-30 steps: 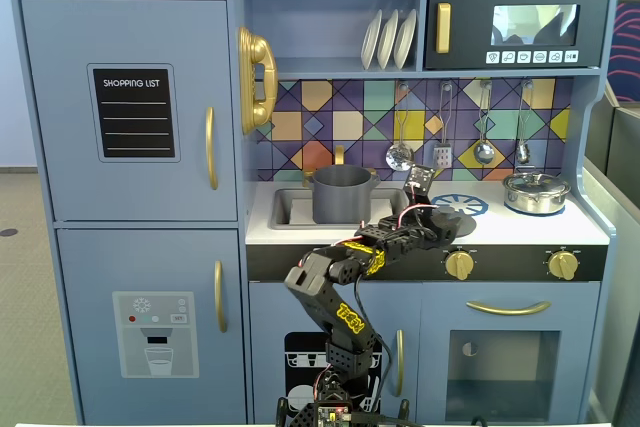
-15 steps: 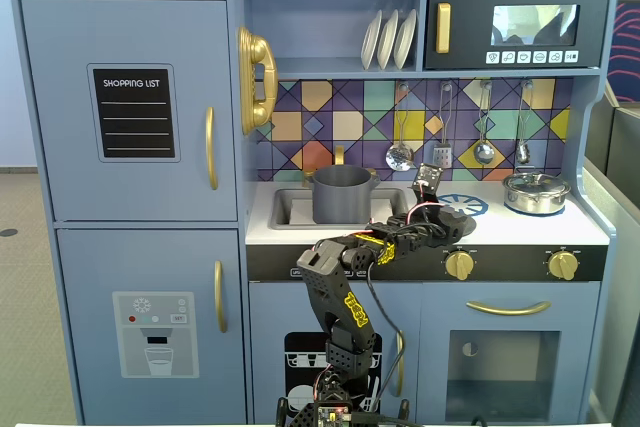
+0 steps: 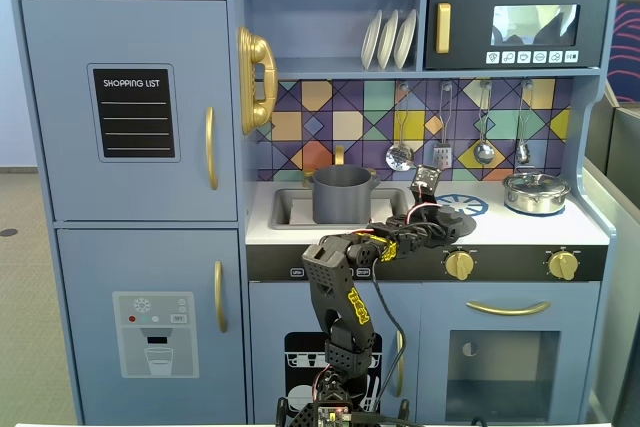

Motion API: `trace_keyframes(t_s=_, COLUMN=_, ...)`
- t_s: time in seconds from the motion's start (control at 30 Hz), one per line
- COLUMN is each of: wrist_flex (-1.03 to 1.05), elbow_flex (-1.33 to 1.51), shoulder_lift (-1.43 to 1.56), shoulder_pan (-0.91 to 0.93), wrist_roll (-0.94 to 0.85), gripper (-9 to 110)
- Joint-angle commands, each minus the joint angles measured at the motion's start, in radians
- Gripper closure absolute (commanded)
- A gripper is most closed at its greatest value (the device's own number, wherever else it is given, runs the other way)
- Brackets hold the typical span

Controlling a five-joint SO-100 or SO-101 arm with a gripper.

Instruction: Pick up the lid from the counter and put it on the gray recipient

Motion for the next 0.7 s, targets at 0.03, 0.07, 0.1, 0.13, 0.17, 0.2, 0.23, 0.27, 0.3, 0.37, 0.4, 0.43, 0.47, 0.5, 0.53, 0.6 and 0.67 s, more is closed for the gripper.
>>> trace_keyframes(t_s=0.03, wrist_flex=-0.023, elbow_flex=-0.061, shoulder_lift=0.005, shoulder_pan=-0.017, wrist_roll=0.02, gripper=102)
trace_keyframes(t_s=0.07, wrist_flex=-0.025, elbow_flex=-0.06, shoulder_lift=0.006, shoulder_pan=-0.018, wrist_roll=0.021, gripper=102)
trace_keyframes(t_s=0.1, wrist_flex=-0.028, elbow_flex=-0.058, shoulder_lift=0.009, shoulder_pan=-0.021, wrist_roll=0.023, gripper=102)
trace_keyframes(t_s=0.13, wrist_flex=-0.028, elbow_flex=-0.058, shoulder_lift=0.012, shoulder_pan=-0.023, wrist_roll=0.023, gripper=102)
trace_keyframes(t_s=0.17, wrist_flex=-0.023, elbow_flex=-0.058, shoulder_lift=0.018, shoulder_pan=-0.023, wrist_roll=0.015, gripper=102)
trace_keyframes(t_s=0.2, wrist_flex=-0.021, elbow_flex=-0.061, shoulder_lift=0.023, shoulder_pan=-0.026, wrist_roll=0.008, gripper=102)
trace_keyframes(t_s=0.23, wrist_flex=-0.021, elbow_flex=-0.069, shoulder_lift=0.028, shoulder_pan=-0.031, wrist_roll=0.005, gripper=102)
trace_keyframes(t_s=0.27, wrist_flex=-0.021, elbow_flex=-0.078, shoulder_lift=0.034, shoulder_pan=-0.032, wrist_roll=0.003, gripper=102)
trace_keyframes(t_s=0.3, wrist_flex=-0.02, elbow_flex=-0.089, shoulder_lift=0.04, shoulder_pan=-0.035, wrist_roll=0.002, gripper=102)
trace_keyframes(t_s=0.37, wrist_flex=-0.017, elbow_flex=-0.11, shoulder_lift=0.061, shoulder_pan=-0.043, wrist_roll=0.002, gripper=102)
trace_keyframes(t_s=0.4, wrist_flex=-0.011, elbow_flex=-0.124, shoulder_lift=0.074, shoulder_pan=-0.046, wrist_roll=-0.003, gripper=102)
trace_keyframes(t_s=0.43, wrist_flex=-0.006, elbow_flex=-0.138, shoulder_lift=0.086, shoulder_pan=-0.049, wrist_roll=-0.008, gripper=102)
trace_keyframes(t_s=0.47, wrist_flex=0.002, elbow_flex=-0.153, shoulder_lift=0.098, shoulder_pan=-0.052, wrist_roll=-0.009, gripper=102)
trace_keyframes(t_s=0.5, wrist_flex=0.015, elbow_flex=-0.17, shoulder_lift=0.114, shoulder_pan=-0.055, wrist_roll=-0.008, gripper=102)
trace_keyframes(t_s=0.53, wrist_flex=0.037, elbow_flex=-0.189, shoulder_lift=0.129, shoulder_pan=-0.058, wrist_roll=-0.008, gripper=102)
trace_keyframes(t_s=0.6, wrist_flex=0.077, elbow_flex=-0.225, shoulder_lift=0.16, shoulder_pan=-0.064, wrist_roll=-0.006, gripper=102)
trace_keyframes(t_s=0.67, wrist_flex=0.11, elbow_flex=-0.264, shoulder_lift=0.186, shoulder_pan=-0.074, wrist_roll=-0.002, gripper=102)
